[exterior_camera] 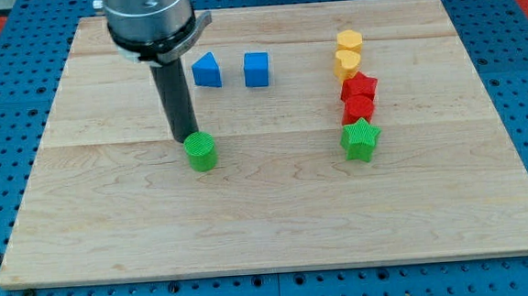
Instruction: Place the green circle below the green star
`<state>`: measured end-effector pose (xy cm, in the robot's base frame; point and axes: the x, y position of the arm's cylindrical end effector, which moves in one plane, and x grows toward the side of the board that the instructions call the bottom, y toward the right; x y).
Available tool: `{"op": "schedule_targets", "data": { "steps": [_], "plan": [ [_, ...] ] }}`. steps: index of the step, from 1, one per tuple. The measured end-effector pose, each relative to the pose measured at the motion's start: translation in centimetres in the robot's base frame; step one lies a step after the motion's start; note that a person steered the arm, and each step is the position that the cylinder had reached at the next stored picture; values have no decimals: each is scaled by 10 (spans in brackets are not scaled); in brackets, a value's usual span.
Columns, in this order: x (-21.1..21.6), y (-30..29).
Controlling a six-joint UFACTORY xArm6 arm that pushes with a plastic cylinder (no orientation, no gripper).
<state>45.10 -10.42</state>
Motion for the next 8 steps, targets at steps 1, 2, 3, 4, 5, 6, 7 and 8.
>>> {"op": "schedule_targets", "data": {
  "steps": [1, 2, 3, 4, 5, 6, 7, 8],
  "plan": [
    [26, 23],
    [39, 72],
    [61, 67],
    [87, 69],
    [117, 48],
    [118, 124],
    [107, 169],
    [134, 135]
  ]
}}
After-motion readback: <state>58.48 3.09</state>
